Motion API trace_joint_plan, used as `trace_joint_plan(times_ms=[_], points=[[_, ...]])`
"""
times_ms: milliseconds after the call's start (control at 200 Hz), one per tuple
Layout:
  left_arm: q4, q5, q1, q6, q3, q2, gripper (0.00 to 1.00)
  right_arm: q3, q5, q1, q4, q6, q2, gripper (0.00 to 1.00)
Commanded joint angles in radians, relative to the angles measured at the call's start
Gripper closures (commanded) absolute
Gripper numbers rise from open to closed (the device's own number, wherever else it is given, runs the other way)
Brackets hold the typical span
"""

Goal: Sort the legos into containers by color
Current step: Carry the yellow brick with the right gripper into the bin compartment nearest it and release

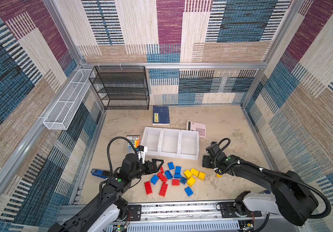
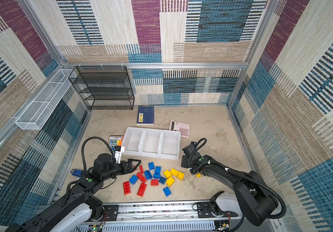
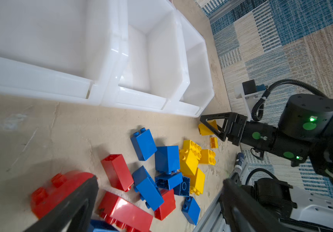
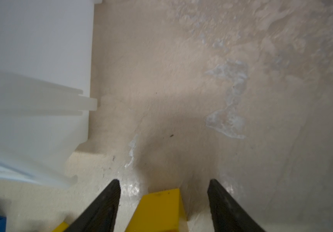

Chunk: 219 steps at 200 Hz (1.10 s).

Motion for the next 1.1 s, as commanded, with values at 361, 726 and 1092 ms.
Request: trace_joint_plan(times_ms=[361,726,1092], points=[[0.092,0.008,-0.007,-0.1,0.0,-0.016,0.01,0.048,0.022,0.04,-0.125,0.046,-0.055,0.79],[-0.184,-0.066,-0.008,-0.103,0.084,-0.149,0.01,0.439,-0.017,0.072,-0.208,-0.066,0.041,0.8],[-0.415,-0.328,-0.007,-0.236,0.116,-0.344,0.01,0.575,-0.058,0.075,-0.136,-0.138,0.318,0.72]])
